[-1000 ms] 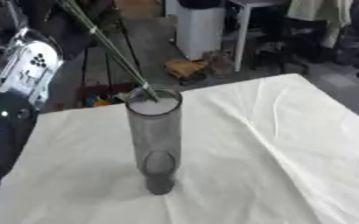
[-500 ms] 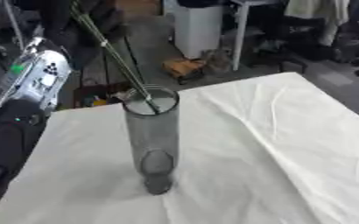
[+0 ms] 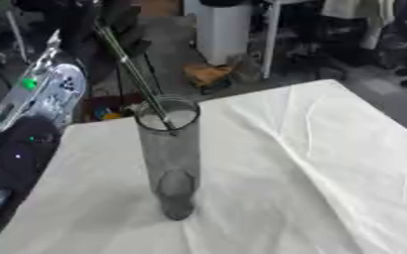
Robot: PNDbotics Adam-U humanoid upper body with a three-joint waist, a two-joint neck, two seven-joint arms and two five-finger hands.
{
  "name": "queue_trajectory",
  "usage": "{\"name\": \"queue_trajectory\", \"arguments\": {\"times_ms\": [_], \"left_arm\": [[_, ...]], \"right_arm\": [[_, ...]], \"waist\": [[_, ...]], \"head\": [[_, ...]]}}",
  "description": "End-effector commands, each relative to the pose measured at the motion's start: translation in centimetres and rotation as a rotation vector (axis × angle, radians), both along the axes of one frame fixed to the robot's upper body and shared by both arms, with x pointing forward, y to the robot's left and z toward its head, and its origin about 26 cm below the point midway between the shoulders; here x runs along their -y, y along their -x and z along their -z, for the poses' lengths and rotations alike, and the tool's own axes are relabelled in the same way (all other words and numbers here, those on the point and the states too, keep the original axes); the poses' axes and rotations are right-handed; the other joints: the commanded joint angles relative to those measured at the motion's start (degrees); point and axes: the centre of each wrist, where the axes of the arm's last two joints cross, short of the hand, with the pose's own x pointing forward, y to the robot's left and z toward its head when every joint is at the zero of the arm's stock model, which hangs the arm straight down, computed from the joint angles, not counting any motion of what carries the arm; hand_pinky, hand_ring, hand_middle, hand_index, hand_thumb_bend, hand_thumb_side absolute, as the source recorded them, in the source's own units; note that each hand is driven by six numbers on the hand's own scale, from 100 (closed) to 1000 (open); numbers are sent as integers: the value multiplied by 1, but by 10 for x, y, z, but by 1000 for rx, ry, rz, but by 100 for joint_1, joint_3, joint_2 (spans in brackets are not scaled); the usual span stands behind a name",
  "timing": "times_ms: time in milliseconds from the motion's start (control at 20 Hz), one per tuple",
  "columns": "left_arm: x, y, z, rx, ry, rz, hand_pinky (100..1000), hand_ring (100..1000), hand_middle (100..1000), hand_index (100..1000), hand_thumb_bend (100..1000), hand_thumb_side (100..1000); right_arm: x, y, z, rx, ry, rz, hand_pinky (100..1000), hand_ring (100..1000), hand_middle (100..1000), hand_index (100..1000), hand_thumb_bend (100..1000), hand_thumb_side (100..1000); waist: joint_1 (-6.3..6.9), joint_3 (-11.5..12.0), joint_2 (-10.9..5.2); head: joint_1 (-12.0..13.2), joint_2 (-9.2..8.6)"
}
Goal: Arrange flowers into the vase.
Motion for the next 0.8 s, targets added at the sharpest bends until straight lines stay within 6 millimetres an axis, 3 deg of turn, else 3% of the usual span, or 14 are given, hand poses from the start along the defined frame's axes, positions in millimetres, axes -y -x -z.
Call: {"name": "queue_trajectory", "arguments": {"times_ms": [50,800], "left_arm": [[-1,1,-13,46,-37,-5,100,100,100,100,1000,476],[1,-10,-1,38,-185,-16,100,100,100,100,1000,473]], "right_arm": [[1,1,-14,32,20,-3,710,740,758,846,100,810],[2,1,-16,32,32,-3,710,740,758,846,100,811]], "waist": [[-9,-19,-68],[92,-113,-78]], "head": [[-22,-38],[-43,-9]]}}
